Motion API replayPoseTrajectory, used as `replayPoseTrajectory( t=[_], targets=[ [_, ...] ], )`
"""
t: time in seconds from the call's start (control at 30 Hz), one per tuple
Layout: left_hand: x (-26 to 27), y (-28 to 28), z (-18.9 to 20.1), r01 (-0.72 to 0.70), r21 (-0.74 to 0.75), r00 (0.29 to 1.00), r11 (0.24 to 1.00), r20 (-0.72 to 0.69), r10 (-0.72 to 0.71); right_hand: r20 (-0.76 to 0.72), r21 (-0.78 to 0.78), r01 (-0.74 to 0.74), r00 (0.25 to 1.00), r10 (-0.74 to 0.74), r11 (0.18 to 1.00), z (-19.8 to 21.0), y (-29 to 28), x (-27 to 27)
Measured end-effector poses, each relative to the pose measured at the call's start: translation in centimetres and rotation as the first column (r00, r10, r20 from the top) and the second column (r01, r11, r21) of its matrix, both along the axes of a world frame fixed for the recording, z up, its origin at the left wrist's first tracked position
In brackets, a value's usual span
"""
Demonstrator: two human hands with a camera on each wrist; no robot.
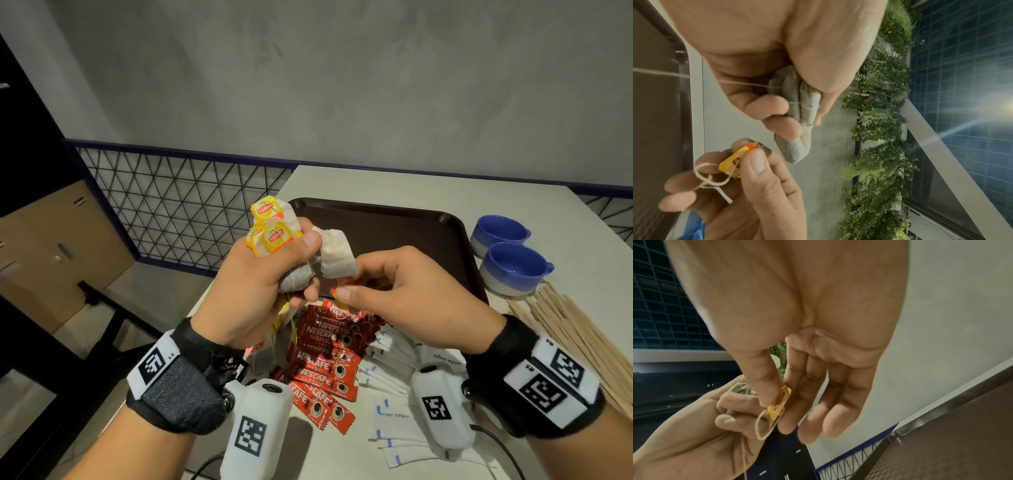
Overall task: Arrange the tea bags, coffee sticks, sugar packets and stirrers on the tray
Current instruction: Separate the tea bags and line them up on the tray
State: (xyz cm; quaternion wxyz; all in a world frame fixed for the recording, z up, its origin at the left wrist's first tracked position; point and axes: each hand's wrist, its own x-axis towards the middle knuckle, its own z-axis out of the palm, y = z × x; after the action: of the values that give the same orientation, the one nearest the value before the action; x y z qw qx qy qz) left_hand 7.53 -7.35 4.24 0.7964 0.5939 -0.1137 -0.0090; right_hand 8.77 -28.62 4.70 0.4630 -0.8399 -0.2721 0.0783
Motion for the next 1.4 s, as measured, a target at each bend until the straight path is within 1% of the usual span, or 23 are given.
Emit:
replayPoseTrajectory(
  t=[0.27, 0.53, 0.67, 0.77, 0.9, 1.03, 1.17, 1.23, 1.33, 1.4],
  targets=[
    [0.3, 0.1, 0.1, -0.121, -0.016, 0.993, 0.993, 0.004, 0.121, -0.084, -0.035, -0.01, 0.996, 0.007, 0.999, -0.6, -0.3, -0.2],
    [0.3, 0.4, 0.5, -0.154, -0.028, 0.987, 0.988, 0.037, 0.155, -0.117, -0.087, -0.014, 0.993, 0.004, 0.996, -1.1, -0.2, -0.5],
    [0.5, 0.4, 0.3, -0.172, -0.002, 0.984, 0.985, 0.051, 0.172, -0.107, -0.109, -0.006, 0.994, -0.005, 0.994, -0.8, -0.1, -0.8],
    [0.5, 0.3, 0.0, -0.178, 0.082, 0.983, 0.981, 0.048, 0.175, -0.08, -0.105, 0.001, 0.997, -0.01, 0.995, -0.3, 0.1, -1.4],
    [0.5, 0.2, -0.6, -0.204, 0.18, 0.979, 0.962, 0.022, 0.204, -0.032, -0.11, -0.037, 0.999, 0.033, 0.993, 1.0, 0.3, -2.7],
    [0.4, 0.0, -1.0, -0.234, 0.25, 0.972, 0.939, 0.067, 0.225, 0.053, -0.072, -0.009, 0.999, 0.013, 0.997, 1.9, 0.4, -3.5],
    [0.1, -0.2, -1.0, -0.228, 0.303, 0.972, 0.925, 0.127, 0.198, 0.111, -0.047, 0.014, 0.994, -0.008, 0.999, 2.8, 0.3, -3.5],
    [0.0, -0.3, -1.0, -0.217, 0.331, 0.974, 0.918, 0.133, 0.182, 0.125, 0.001, 0.039, 0.991, -0.039, 0.999, 3.1, 0.2, -3.3],
    [-0.3, -0.4, -1.0, -0.194, 0.329, 0.979, 0.924, 0.128, 0.16, 0.192, 0.041, 0.106, 0.975, -0.112, 0.994, 3.2, 0.1, -2.6],
    [-0.4, -0.4, -1.1, -0.165, 0.317, 0.984, 0.934, 0.123, 0.132, 0.182, 0.052, 0.153, 0.97, -0.16, 0.987, 3.0, 0.0, -2.1]
  ],
)
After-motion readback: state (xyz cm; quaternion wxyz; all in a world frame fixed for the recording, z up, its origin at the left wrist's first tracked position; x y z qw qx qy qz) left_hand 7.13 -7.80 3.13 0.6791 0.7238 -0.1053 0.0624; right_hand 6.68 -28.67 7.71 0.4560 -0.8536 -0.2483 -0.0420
